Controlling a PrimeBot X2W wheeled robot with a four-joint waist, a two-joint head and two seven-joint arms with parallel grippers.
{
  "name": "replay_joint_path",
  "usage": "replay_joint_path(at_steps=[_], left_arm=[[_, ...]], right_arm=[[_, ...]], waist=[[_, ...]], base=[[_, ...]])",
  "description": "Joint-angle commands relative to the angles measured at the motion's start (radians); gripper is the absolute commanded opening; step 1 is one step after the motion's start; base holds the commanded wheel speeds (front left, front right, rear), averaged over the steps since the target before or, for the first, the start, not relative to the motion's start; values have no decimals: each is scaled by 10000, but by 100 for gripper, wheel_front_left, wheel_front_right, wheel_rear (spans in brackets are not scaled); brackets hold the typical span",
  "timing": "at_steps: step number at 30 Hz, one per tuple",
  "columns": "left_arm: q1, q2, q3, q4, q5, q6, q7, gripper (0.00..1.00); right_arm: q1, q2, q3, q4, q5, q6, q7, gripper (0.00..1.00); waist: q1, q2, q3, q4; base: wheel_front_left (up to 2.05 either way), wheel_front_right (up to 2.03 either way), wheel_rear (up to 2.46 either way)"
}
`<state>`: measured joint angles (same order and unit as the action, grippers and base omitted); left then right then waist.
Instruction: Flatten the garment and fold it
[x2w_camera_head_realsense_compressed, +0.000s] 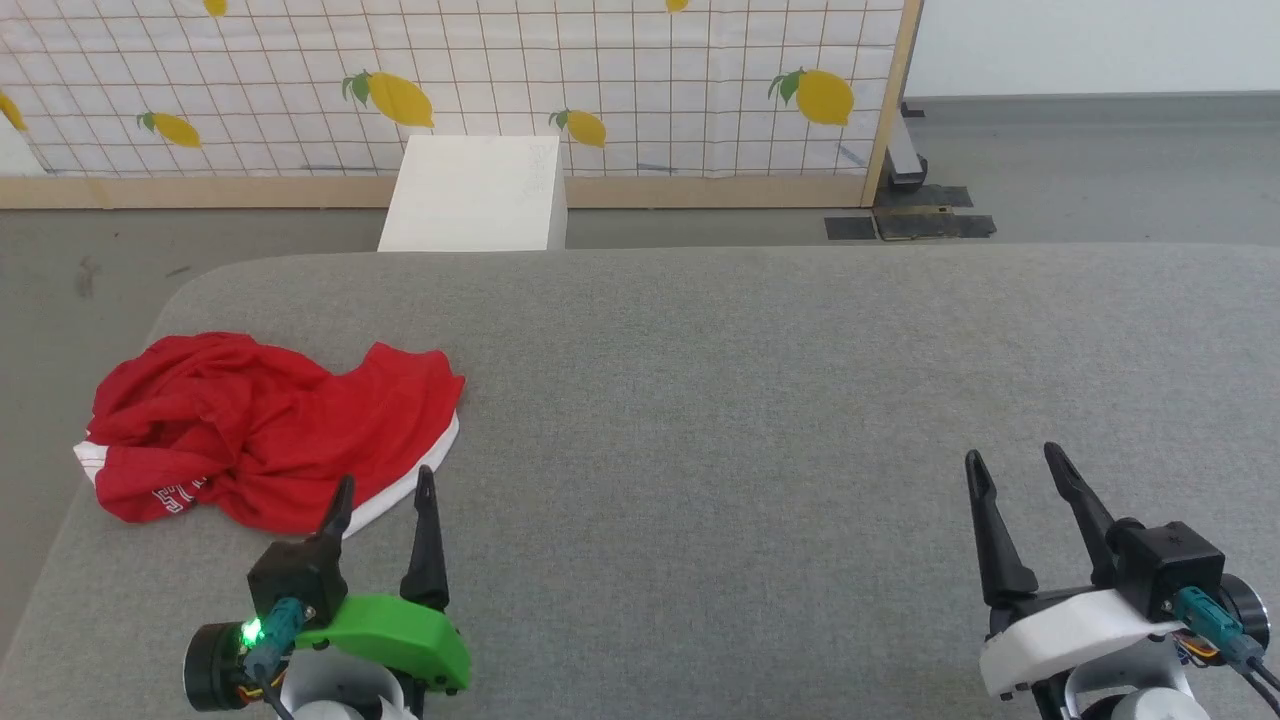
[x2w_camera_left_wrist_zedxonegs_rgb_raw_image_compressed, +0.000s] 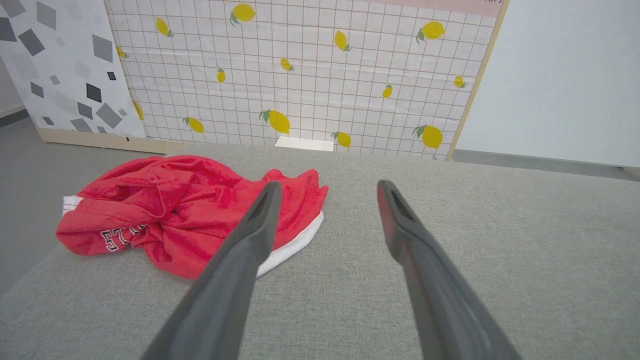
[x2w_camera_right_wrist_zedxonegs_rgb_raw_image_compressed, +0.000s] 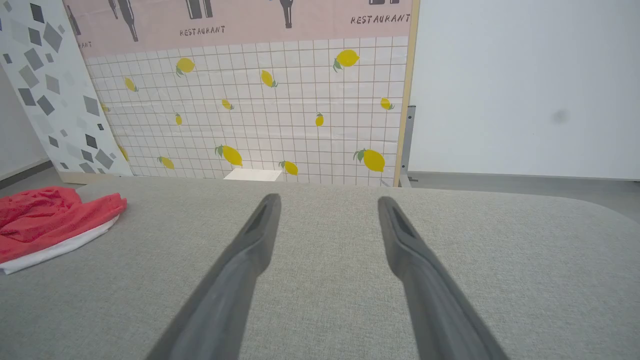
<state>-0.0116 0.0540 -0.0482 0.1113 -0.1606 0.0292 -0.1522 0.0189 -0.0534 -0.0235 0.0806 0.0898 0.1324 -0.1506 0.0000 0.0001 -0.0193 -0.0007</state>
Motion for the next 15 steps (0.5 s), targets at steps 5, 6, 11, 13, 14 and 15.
replay_joint_path(at_steps=[5,6,11,13,14,15], left_arm=[[74,37,-55,106,-205,111,-193,100],[73,36,-62,118,-226,115,-211,100],[75,33,-82,185,-346,147,-316,100],[82,33,-88,207,-390,163,-356,100],[86,32,-93,219,-411,169,-374,100],[90,32,-97,233,-433,176,-397,100]], right_arm=[[-138,20,-20,103,148,-11,-204,100],[-140,20,-24,108,156,-11,-222,100],[-151,21,-47,147,212,-12,-328,100],[-159,22,-54,164,243,-12,-368,100],[-162,22,-57,173,253,-12,-387,100],[-164,22,-61,185,269,-12,-409,100]], waist=[[0,-1,-13,-6],[0,-1,-16,-7],[0,-1,-38,-21],[0,-1,-49,-24],[0,-1,-54,-24],[0,-1,-61,-23]], base=[[0,0,0],[0,0,0],[0,0,0],[0,0,0],[0,0,0],[0,0,0]])
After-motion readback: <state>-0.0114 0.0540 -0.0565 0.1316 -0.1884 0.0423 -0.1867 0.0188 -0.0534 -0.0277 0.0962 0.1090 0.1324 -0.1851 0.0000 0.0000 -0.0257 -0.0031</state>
